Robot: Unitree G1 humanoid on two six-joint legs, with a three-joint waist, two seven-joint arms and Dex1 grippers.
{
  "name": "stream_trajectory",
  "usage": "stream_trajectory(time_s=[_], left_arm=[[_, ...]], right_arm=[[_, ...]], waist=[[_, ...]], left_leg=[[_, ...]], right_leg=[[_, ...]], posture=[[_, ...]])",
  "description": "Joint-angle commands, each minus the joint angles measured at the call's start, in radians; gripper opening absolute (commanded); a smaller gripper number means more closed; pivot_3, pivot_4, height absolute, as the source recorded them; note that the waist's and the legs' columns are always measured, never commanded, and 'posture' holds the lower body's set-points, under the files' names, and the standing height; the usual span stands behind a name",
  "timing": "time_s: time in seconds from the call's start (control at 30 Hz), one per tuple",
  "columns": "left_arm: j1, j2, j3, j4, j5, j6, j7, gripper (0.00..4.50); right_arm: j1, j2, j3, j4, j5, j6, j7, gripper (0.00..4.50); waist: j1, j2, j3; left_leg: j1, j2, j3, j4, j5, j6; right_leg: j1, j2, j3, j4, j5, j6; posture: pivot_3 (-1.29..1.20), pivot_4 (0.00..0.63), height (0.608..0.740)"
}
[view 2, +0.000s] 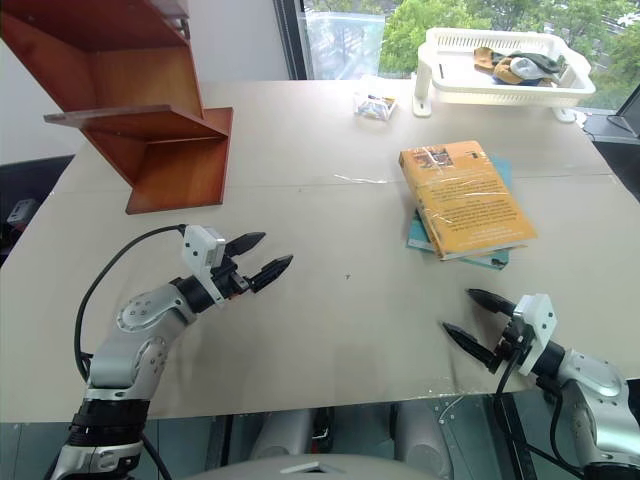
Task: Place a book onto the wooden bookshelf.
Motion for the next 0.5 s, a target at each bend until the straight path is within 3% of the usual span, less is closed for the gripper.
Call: stream_trajectory(time_s=[0.03, 0.27, 0.5], left_arm=[[0.004, 0.011, 0.007, -0.034, -0.006, -0.019, -0.008, 4.24], [-0.02, 0.12, 0.045, -0.074, -0.089, 0.042, -0.126, 4.24], [-0.088, 0.305, 0.12, -0.148, -0.284, 0.157, -0.336, 4.24]], right_arm=[[-0.014, -0.032, -0.059, 0.037, 0.009, -0.024, -0.003, 4.5], [-0.074, -0.173, -0.227, 0.124, 0.074, 0.087, -0.051, 4.5], [-0.333, -0.242, -0.253, 0.242, 0.006, 0.183, -0.265, 4.5]], waist=[[0.0, 0.0, 0.0], [0.0, 0.0, 0.0], [-0.007, 0.001, 0.0]], left_leg=[[0.0, 0.0, 0.0, 0.0, 0.0, 0.0], [0.0, 0.0, 0.0, 0.0, 0.0, 0.0], [0.0, 0.001, 0.001, 0.0, 0.0, 0.0]], right_leg=[[0.0, 0.0, 0.0, 0.0, 0.0, 0.0], [0.0, 0.0, 0.0, 0.0, 0.0, 0.0], [0.0, 0.001, 0.001, 0.0, 0.0, 0.0]], posture=[[0.0, 0.15, 0.74], [0.0, 0.15, 0.74], [0.0, 0.15, 0.74]])
